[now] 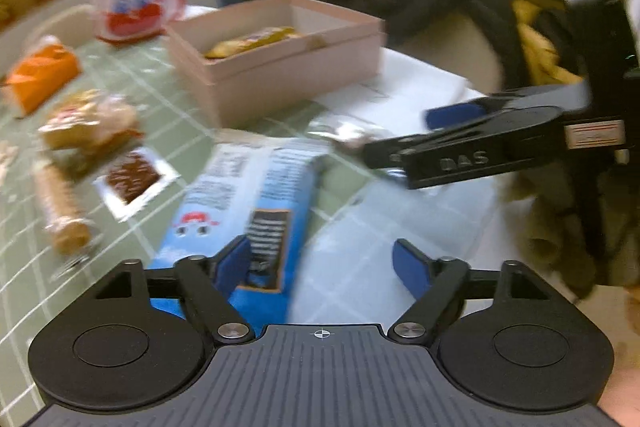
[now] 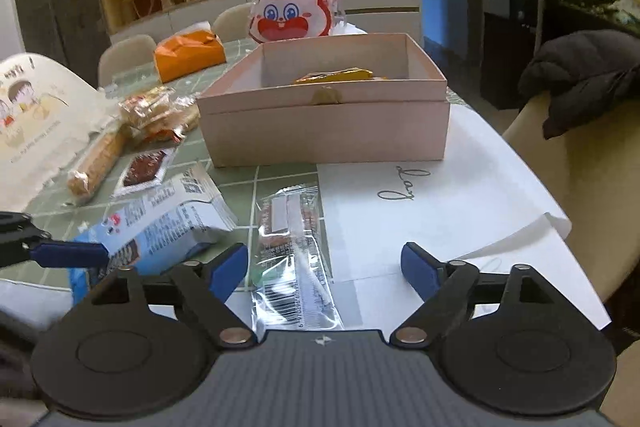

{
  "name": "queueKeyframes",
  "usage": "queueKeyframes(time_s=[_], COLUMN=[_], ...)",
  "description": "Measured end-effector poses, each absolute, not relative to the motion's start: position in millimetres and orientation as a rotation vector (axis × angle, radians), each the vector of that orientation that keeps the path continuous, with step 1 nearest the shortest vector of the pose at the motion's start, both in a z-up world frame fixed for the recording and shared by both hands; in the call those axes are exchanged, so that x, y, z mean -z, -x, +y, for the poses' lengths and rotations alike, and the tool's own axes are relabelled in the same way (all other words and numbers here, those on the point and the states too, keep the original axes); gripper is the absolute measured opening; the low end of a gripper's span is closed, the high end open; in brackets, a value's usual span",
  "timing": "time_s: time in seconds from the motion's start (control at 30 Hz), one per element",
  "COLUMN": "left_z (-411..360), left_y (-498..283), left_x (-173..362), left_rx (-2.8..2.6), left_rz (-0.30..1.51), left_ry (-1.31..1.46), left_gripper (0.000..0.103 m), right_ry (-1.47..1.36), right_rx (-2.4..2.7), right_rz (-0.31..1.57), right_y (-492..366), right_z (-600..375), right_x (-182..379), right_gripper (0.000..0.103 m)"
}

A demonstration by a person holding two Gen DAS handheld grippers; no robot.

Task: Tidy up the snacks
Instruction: 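Lift the blue packet with the left gripper while the right gripper holds the clear packet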

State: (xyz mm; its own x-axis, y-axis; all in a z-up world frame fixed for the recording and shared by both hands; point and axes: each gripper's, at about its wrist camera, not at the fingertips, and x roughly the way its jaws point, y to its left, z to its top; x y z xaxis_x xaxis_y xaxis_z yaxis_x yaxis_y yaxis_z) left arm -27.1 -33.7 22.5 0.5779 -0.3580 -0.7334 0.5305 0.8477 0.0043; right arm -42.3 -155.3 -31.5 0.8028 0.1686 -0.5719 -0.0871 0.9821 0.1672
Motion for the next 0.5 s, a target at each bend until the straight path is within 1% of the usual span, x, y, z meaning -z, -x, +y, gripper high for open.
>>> queueKeyframes(time_s=[0.07, 0.1, 0.17, 0.27, 0.3, 0.33, 0.4, 0.47, 0.5], left_z=[-24, -22, -18, -13, -12, -11, -10, -11, -13], left_y=[20, 21, 15, 1, -4, -9, -18, -25, -25], left_x=[-32, -35, -36, -29, -26, -24, -20, -17, -15], left_rx=[0.539, 0.516, 0.434, 0.39, 0.399, 0.42, 0.419, 0.431, 0.436], left_rz=[0.783, 0.762, 0.727, 0.751, 0.771, 0.786, 0.802, 0.82, 0.828], left_ry=[-0.207, -0.216, -0.275, -0.291, -0.276, -0.251, -0.228, -0.205, -0.198], left_gripper=[0.078, 0.077, 0.077, 0.077, 0.08, 0.08, 0.086, 0.089, 0.092], right_ry=[-0.148, -0.156, -0.182, -0.211, -0.214, -0.216, -0.218, -0.22, -0.221], right_rx=[-0.139, -0.138, -0.14, -0.148, -0.149, -0.15, -0.154, -0.158, -0.157], right_rz=[0.619, 0.616, 0.608, 0.6, 0.599, 0.598, 0.598, 0.598, 0.598], right_y=[42, 42, 43, 44, 45, 45, 45, 44, 45], right_z=[-156, -156, -159, -163, -164, -164, -163, -163, -163], right_x=[31, 31, 32, 32, 33, 33, 33, 34, 34], right_gripper=[0.086, 0.086, 0.086, 0.086, 0.086, 0.086, 0.087, 0.088, 0.088])
